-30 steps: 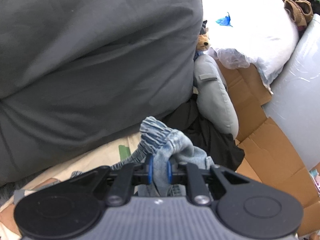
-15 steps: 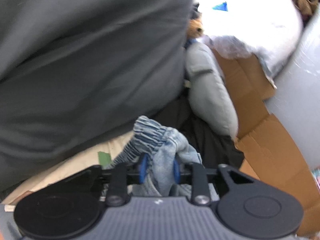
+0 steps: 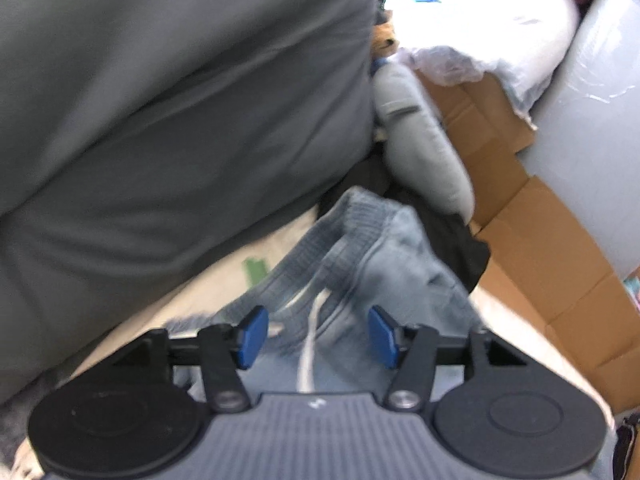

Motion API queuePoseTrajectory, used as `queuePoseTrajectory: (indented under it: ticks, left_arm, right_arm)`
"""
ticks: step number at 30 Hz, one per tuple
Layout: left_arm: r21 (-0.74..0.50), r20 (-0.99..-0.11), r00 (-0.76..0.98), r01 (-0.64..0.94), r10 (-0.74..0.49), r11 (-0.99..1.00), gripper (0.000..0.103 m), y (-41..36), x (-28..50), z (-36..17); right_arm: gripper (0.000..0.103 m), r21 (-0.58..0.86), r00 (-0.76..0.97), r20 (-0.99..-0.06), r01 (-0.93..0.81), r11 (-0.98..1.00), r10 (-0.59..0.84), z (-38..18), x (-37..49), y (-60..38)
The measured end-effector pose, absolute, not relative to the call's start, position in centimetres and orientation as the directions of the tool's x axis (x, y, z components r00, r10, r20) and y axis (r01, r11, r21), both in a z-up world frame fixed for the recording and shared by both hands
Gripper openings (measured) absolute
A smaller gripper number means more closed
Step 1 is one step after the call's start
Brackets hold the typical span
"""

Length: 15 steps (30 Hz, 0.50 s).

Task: Fold clothes

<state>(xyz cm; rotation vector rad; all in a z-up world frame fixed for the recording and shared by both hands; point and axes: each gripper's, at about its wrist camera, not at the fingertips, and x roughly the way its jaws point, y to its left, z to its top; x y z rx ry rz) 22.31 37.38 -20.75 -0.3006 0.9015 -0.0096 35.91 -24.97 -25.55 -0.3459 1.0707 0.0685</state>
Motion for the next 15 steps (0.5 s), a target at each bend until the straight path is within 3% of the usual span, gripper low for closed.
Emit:
queuePoseTrajectory:
  ticks: [7,15]
  left_arm:
    - [-0.220,-0.813,0.576,-0.171,-0.084,0.960,0.062,40.9,18.7,-21.9]
    - [-0.126,-0.861,0.506,-0.107,-0.055,0.986,0.068,42.5,16.0,-23.6]
  right_arm:
    - [0.035,-0.187,0.475,-0.880,-0.323,0.928,-0.012,-24.5,33.6,-20.8]
    - [0.035,-0.117,0.472,-0.877,-0.382,0.917,0.085,-23.0,30.8,-16.1]
